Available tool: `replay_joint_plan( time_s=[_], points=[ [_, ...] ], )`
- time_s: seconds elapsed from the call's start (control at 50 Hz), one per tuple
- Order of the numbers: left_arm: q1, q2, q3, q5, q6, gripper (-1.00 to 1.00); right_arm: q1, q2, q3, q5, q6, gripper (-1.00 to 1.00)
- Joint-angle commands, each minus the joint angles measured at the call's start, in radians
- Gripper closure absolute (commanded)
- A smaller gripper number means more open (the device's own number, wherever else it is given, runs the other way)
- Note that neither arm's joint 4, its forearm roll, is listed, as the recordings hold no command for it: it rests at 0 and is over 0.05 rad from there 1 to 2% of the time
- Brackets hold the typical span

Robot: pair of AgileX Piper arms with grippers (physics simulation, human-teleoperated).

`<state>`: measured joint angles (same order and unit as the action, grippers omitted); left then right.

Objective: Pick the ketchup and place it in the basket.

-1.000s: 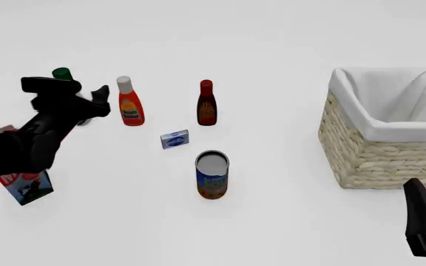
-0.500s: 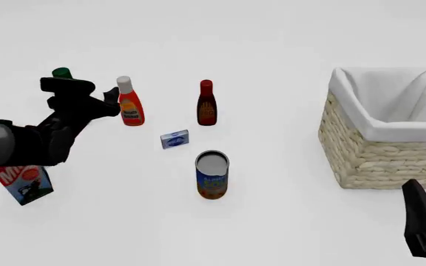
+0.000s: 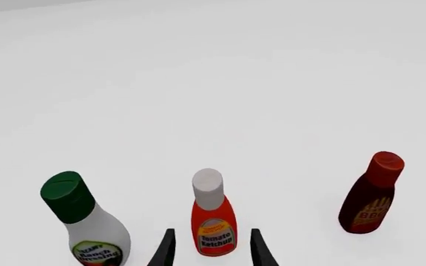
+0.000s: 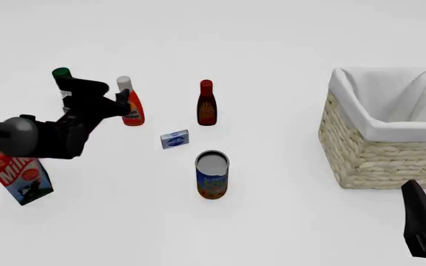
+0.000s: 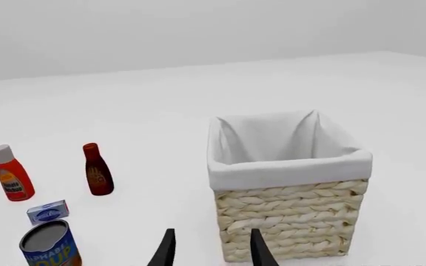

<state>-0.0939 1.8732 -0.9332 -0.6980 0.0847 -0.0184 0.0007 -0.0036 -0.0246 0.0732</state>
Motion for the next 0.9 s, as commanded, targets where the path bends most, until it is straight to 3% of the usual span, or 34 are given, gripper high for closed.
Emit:
replay_joint_plan(
  time_s=[0.02, 0.9],
  points=[
    [-0.004, 0.058, -0.052, 0.006, 0.008, -1.00, -0.001, 0.000, 0.001, 0.003, 0.006, -1.00],
    [0.012, 0.177, -0.246, 0.074, 0.016, -1.00, 0.012, 0.001, 0.002, 0.001, 0.017, -1.00]
  ],
)
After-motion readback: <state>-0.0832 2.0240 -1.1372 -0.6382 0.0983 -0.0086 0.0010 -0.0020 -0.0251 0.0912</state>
